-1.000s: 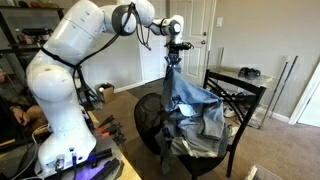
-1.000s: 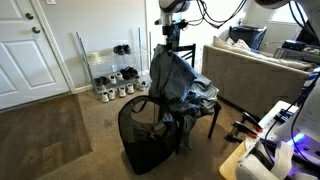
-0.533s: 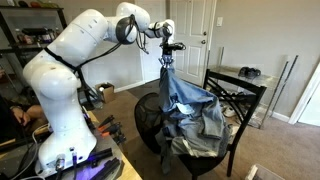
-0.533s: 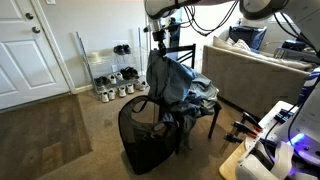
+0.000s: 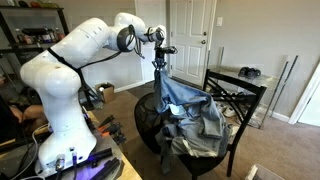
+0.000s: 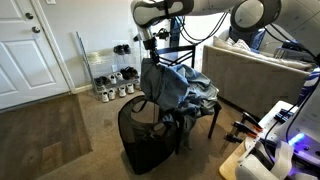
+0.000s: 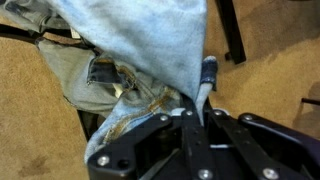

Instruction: Put one denim trousers in the laundry basket

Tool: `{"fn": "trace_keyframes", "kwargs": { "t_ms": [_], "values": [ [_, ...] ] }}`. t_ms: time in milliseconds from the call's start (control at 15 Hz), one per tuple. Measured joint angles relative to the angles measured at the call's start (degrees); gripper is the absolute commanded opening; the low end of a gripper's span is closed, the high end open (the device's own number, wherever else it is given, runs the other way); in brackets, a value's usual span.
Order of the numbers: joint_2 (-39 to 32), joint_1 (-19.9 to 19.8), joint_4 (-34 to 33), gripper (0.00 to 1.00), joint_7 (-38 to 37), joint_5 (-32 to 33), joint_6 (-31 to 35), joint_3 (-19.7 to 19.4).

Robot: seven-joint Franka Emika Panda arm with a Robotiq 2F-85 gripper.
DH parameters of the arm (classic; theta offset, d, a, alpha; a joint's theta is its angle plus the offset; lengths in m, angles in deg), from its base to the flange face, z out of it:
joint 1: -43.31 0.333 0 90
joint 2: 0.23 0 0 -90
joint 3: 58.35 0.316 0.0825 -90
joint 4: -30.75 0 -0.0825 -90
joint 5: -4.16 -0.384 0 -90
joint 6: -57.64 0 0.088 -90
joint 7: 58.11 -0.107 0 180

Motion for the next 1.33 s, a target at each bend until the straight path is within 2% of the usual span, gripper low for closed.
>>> {"fn": "trace_keyframes", "kwargs": {
  "t_ms": [267,533,933,1067,1333],
  "values": [
    [-4.7,0.6,-4.4,0.02,7.3,0.2,-1.4,0.1],
    [-6.1,2.7,-7.3,0.02,12.4,0.5,-1.5,0.2],
    [-3.1,9.2,-14.6,0.02,13.2,5.5,-1.2,-1.1],
    [-2.4,11.4,-18.6,0.02,13.2,5.7,-1.5,-2.7],
    [-2.2,12.9,-23.6,0.02,13.2,5.6,-1.4,-4.9]
  ]
}}
